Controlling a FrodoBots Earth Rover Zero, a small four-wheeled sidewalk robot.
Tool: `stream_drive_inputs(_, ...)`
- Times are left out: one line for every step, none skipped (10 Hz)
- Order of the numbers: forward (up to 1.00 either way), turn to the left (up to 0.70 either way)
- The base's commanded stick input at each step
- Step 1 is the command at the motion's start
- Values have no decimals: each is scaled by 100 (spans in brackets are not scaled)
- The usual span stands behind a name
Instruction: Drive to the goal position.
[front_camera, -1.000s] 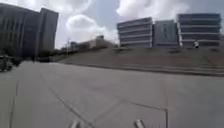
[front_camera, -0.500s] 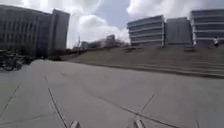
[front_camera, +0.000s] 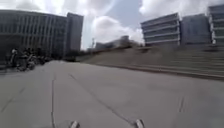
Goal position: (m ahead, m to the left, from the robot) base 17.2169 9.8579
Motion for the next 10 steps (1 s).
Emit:
stream_drive_inputs(85, 27)
stream_drive_inputs(85, 27)
stream_drive_inputs(85, 27)
stream_drive_inputs(85, 27)
stream_drive_inputs(85, 27)
stream_drive_inputs(85, 27)
stream_drive_inputs(85, 27)
stream_drive_inputs(85, 0)
stream_drive_inputs(85, 0)
stream_drive_inputs(85, 0)
